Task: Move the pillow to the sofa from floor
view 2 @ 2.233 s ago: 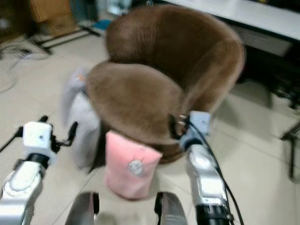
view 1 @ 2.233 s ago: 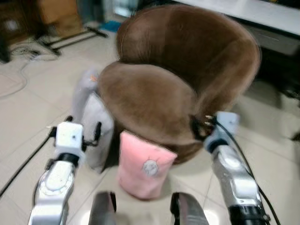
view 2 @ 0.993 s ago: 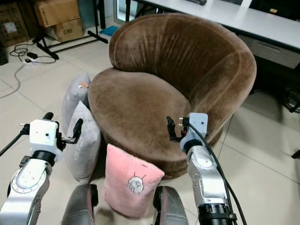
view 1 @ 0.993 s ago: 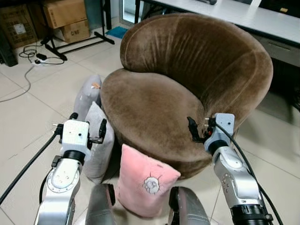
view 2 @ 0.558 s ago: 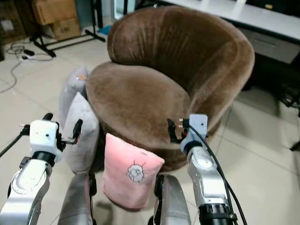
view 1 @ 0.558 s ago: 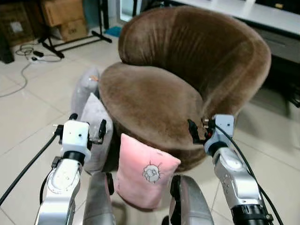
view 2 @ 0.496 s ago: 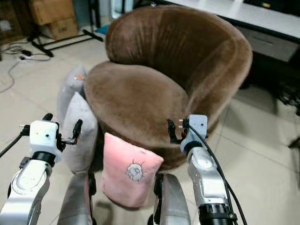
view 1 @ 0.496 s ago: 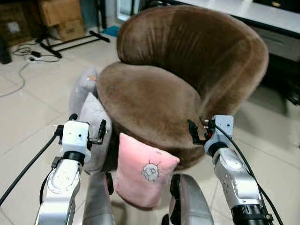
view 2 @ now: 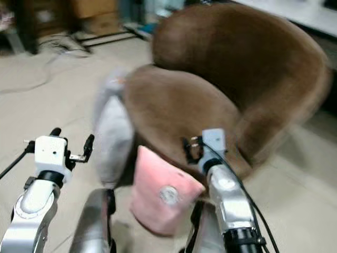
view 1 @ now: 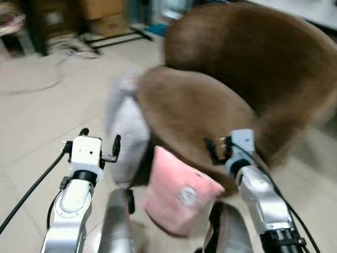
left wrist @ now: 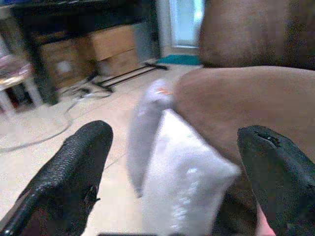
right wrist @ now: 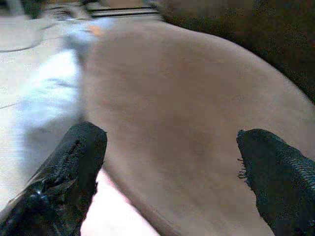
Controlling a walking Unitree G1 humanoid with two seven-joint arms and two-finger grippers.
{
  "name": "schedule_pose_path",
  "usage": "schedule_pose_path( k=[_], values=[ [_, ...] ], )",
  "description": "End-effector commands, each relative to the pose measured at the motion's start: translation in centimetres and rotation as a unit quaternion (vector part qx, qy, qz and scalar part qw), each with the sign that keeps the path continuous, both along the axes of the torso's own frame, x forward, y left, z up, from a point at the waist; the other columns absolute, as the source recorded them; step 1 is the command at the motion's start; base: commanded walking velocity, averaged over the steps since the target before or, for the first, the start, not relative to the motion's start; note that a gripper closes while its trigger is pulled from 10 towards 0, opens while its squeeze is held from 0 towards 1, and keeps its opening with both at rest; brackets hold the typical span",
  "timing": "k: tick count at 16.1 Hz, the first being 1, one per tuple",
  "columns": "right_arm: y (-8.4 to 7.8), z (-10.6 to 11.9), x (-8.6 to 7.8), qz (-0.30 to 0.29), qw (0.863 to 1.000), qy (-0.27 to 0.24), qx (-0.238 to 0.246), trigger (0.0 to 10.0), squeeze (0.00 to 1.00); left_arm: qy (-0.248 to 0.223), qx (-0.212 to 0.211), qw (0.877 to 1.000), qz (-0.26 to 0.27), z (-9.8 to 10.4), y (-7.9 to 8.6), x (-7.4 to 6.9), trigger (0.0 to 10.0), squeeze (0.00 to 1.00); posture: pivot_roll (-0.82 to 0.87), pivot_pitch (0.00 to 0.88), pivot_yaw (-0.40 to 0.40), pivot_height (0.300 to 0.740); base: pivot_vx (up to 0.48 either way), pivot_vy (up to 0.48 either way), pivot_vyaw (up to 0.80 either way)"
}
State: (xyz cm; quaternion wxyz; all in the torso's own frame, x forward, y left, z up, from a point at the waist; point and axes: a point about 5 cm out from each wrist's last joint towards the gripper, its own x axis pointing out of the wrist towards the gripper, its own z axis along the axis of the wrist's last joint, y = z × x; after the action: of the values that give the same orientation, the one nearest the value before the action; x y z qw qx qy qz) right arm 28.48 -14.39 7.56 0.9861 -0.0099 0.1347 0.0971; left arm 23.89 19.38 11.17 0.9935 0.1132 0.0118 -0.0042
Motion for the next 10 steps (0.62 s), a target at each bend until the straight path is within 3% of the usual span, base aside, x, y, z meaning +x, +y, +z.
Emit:
schedule_pose_path(
  k=[1, 2, 4, 7, 8, 10],
  values=[
    [-0.7, 0.3, 0.3, -0.005, 1.0, -0.005, -0.008, 10.0, 0.0, -0.004, -0.005, 1.0, -0.007, 0.2, -0.3, 0.0, 10.0, 0.0, 0.04, 0.0, -0.114, 0.521, 0.277, 0.0, 0.8],
    [-0.8, 0.2, 0.4, -0.01, 1.0, -0.001, -0.006, 10.0, 0.0, -0.003, -0.004, 1.0, -0.008, 0.2, -0.3, 0.0, 10.0, 0.0, 0.04, 0.0, -0.115, 0.521, 0.277, 0.0, 0.8],
    [-1.3, 0.0, 0.6, -0.023, 1.0, 0.006, 0.005, 10.0, 0.0, -0.001, 0.0, 1.0, -0.004, 0.1, -0.3, -0.1, 10.0, 0.0, 0.04, 0.0, -0.117, 0.521, 0.0, 0.0, 0.0],
    [-1.4, -0.7, 0.8, -0.003, 1.0, 0.025, -0.015, 10.0, 0.0, 0.007, 0.006, 1.0, -0.004, -0.2, -0.3, -0.3, 10.0, 0.0, 0.04, 0.0, -0.122, 0.521, 0.0, 0.0, 0.0],
    [-1.4, -1.3, 0.8, 0.007, 0.999, 0.042, -0.024, 10.0, 1.0, 0.015, 0.006, 1.0, -0.012, -0.4, -0.4, -0.5, 10.0, 0.0, 0.04, 0.0, -0.126, 0.521, 0.0, 0.0, 0.0],
    [-1.4, -3.0, 0.7, 0.047, 0.992, 0.098, -0.063, 10.0, 1.0, 0.053, 0.013, 0.997, -0.057, -1.4, -0.9, -1.0, 10.0, 0.0, 0.05, 0.0, -0.133, 0.521, 0.0, 0.0, 0.0]
  ],
)
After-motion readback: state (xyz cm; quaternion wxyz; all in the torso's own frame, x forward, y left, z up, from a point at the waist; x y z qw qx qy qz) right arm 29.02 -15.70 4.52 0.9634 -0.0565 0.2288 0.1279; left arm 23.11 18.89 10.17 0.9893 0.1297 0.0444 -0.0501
